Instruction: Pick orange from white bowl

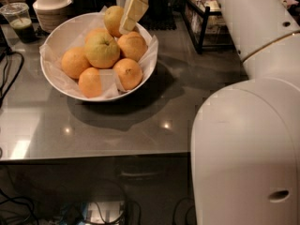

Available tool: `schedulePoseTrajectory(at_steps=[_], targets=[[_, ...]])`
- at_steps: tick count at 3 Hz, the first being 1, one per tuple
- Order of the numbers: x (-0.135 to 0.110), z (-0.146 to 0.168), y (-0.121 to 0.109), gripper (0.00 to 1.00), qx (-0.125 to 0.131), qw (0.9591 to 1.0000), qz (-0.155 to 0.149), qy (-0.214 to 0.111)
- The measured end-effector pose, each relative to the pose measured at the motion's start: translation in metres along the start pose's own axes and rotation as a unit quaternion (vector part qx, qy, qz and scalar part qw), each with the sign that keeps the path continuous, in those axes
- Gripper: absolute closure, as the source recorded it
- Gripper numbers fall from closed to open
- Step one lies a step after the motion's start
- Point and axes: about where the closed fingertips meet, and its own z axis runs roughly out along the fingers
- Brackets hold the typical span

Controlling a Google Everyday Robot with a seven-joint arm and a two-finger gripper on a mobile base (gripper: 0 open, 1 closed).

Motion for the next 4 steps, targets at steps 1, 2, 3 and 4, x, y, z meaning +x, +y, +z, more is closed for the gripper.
schedulePoseTrajectory(at_steps=[1,2,3,4], targets=[[0.0,0.0,0.0,0.42,0.0,1.0,0.0,0.0],[0.0,0.0,0.0,0.49,0.0,1.0,0.0,0.0],[-0.001,0.009,0.002,0.3,-0.01,0.9999,0.003,-0.008],[0.005,0.02,0.006,0.07,-0.021,0.9995,0.017,-0.018]])
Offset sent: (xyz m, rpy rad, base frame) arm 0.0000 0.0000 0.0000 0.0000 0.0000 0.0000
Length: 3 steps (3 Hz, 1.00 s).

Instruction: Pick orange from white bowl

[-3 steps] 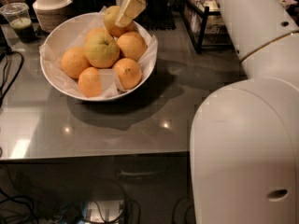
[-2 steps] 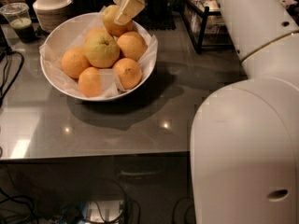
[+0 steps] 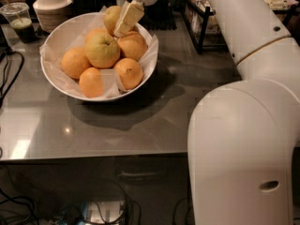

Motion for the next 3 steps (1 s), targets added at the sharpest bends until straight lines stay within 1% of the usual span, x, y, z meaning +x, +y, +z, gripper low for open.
schedulePoseTrajectory(at_steps=[1,2,3], targets=[[0.0101,0.008,-0.0006,0.01,-0.002,0.9998,0.018,-0.005],[0.017,0.0147,-0.0023,0.18,0.0,0.9995,0.03,-0.009],[0.0174,0.0139,-0.0024,0.29,0.001,0.9993,0.034,-0.012]])
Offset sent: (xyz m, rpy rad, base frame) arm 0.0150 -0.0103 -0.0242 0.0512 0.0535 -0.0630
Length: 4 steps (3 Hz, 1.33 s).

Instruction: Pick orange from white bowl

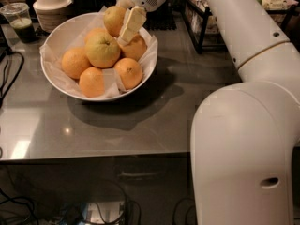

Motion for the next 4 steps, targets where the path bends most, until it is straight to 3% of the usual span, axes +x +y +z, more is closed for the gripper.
schedulePoseTrajectory(at_steps=[3,4], targets=[[-0.008,-0.008,0.01,0.25,0.0,1.0,0.0,0.0],[-0.016,0.002,-0.007,0.2,0.004,0.9999,-0.009,-0.002]])
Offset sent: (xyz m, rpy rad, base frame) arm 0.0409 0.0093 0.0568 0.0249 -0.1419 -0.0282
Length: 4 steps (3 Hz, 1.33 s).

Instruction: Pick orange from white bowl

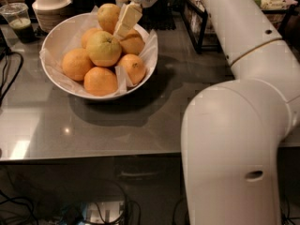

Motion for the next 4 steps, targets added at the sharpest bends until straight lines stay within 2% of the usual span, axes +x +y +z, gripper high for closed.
schedulePoseTrajectory(at_steps=[1,3,4], targets=[[-0.002,0.009,-0.007,0.19,-0.006,1.0,-0.004,0.002],[-0.016,0.033,-0.034,0.21,0.008,0.9998,-0.012,-0.009],[-0.017,0.036,-0.037,0.21,0.012,0.9998,-0.011,-0.012]])
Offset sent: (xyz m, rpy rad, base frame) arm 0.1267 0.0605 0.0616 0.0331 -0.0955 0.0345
